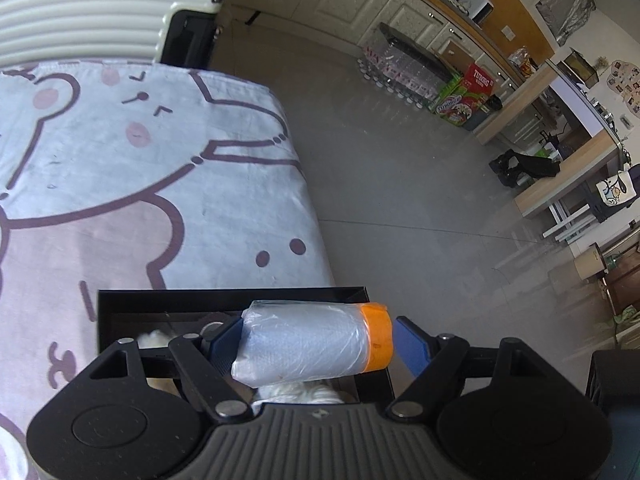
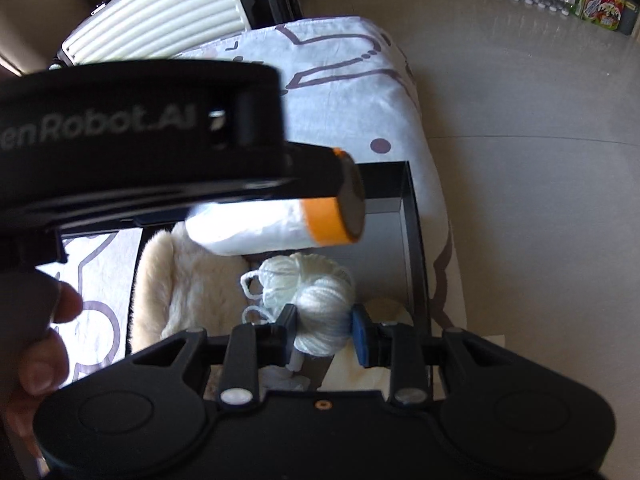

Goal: Organize objects
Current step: 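Lower the white roll into the box and open the left tool, then lower the string bundle into the box and open the right tool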

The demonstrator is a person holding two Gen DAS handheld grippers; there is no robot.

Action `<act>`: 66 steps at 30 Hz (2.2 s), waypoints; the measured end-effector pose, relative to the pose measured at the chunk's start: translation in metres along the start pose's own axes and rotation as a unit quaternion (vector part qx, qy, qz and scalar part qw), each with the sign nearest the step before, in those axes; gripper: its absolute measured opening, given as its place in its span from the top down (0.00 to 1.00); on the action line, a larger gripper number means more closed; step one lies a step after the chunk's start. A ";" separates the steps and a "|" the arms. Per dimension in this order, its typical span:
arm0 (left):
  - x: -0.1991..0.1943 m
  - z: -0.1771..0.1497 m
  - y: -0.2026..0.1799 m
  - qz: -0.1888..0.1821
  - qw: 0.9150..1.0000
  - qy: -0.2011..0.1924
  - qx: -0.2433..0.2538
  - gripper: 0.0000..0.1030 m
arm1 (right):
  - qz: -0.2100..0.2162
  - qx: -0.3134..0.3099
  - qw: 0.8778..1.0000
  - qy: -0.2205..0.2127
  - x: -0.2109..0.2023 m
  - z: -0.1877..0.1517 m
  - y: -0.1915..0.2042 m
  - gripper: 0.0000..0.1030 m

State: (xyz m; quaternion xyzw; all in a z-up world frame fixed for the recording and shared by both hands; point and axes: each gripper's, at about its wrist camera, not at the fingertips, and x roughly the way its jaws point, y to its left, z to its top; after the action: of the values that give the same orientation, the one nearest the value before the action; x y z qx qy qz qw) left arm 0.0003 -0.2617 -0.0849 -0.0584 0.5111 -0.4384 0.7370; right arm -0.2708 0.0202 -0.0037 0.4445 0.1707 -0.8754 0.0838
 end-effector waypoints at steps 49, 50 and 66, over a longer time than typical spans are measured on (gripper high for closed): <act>-0.012 0.019 0.029 0.067 0.997 0.002 0.035 0.14 | -0.004 0.062 0.996 0.063 0.023 0.012 -0.017 0.86; -0.013 0.020 0.030 0.069 0.997 0.002 0.037 0.14 | -0.007 0.057 0.996 0.062 0.023 0.012 -0.015 0.86; -0.045 0.010 0.033 0.107 0.992 0.000 0.069 0.14 | -0.005 0.080 0.996 -0.033 -0.030 0.021 -0.014 0.80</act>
State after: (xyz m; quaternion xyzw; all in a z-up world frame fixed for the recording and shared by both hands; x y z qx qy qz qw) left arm 0.0235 -0.2128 -0.0663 0.0474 0.4827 -0.3910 0.7822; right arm -0.2729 0.0251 0.0347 0.4199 0.1000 -0.9007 0.0491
